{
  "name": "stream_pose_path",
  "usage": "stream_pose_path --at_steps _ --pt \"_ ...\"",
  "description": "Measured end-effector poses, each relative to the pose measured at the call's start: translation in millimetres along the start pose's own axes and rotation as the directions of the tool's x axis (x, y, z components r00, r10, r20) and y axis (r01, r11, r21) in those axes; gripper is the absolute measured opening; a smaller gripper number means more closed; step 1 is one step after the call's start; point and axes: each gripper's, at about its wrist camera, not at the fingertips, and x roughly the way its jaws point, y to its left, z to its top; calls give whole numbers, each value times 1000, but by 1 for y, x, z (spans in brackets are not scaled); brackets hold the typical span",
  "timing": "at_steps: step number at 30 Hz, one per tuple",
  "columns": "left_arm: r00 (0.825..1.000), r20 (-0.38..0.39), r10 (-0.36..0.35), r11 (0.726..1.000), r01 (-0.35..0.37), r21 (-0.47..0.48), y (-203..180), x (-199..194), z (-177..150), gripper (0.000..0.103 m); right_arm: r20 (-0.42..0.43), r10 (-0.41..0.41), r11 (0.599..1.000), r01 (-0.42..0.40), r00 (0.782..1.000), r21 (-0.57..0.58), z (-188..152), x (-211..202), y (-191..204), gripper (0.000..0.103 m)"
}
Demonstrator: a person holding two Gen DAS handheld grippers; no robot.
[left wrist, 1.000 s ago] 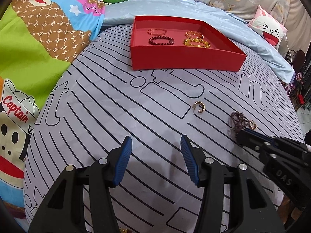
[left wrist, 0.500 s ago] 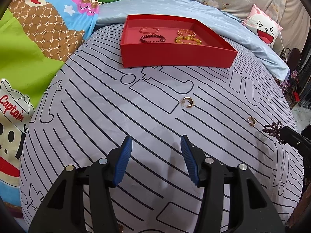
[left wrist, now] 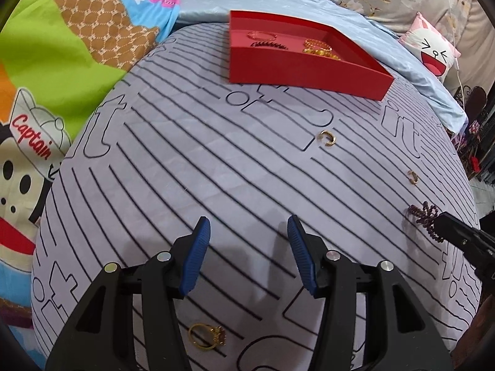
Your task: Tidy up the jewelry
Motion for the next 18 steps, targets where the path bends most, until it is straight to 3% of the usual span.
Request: stream_pose_path --at_steps 8,18 --pt "1000 15 15 999 -15 39 -10 5 4 49 2 2 1000 -2 1000 18 8 6 -3 7" --pt "999 25 -37 996 35 82 -38 20 32 50 42 -12 999 11 999 33 32 6 -12 7"
